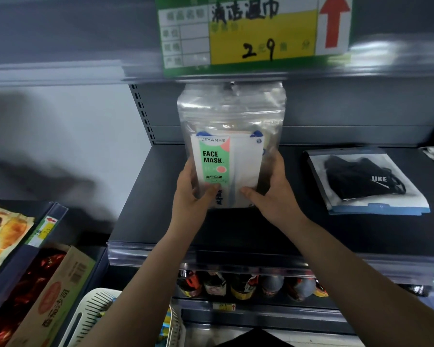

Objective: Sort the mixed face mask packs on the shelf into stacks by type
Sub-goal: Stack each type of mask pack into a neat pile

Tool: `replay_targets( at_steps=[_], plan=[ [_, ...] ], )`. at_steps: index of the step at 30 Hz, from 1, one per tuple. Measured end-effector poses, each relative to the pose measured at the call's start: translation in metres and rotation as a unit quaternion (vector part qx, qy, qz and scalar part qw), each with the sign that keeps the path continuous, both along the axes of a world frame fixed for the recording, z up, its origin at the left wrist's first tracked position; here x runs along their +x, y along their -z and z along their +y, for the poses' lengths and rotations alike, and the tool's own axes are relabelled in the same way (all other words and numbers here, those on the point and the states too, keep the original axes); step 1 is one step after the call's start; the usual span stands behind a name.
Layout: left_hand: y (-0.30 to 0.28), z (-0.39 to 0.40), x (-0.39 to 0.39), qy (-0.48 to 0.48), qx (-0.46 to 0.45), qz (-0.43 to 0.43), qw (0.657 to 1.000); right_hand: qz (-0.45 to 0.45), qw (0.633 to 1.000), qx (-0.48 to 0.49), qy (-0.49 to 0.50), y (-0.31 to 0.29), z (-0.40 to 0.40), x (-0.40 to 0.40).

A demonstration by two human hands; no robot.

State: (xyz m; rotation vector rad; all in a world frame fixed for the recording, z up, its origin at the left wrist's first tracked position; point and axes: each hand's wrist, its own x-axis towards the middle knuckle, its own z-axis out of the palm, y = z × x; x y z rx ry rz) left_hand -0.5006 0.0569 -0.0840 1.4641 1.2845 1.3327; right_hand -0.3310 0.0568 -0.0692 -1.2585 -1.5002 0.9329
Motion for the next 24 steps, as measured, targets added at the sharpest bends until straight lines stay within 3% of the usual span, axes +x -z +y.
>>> replay_targets(
  at_steps=[4, 11, 24],
  plan=[
    [-0.0001, -0.0027, -0.0002, -0.021, 0.029, 0.012, 0.999, 0.013, 1.0, 0.003, 0.007, 0.0012, 0.0008, 0.0021],
    [0.0021, -0.0057, 0.0013, 0.009, 0.002, 0.016, 1.0, 0.004, 1.0, -0.012, 0.008, 0.0073, -0.0026, 0.0009],
    [0.0074, -0.0052, -0.0045, -0.023, 0.01, 0.04, 0.999, -0.001, 1.0, 0.006, 0.028, 0.0104, -0.0042, 0.0051]
  ],
)
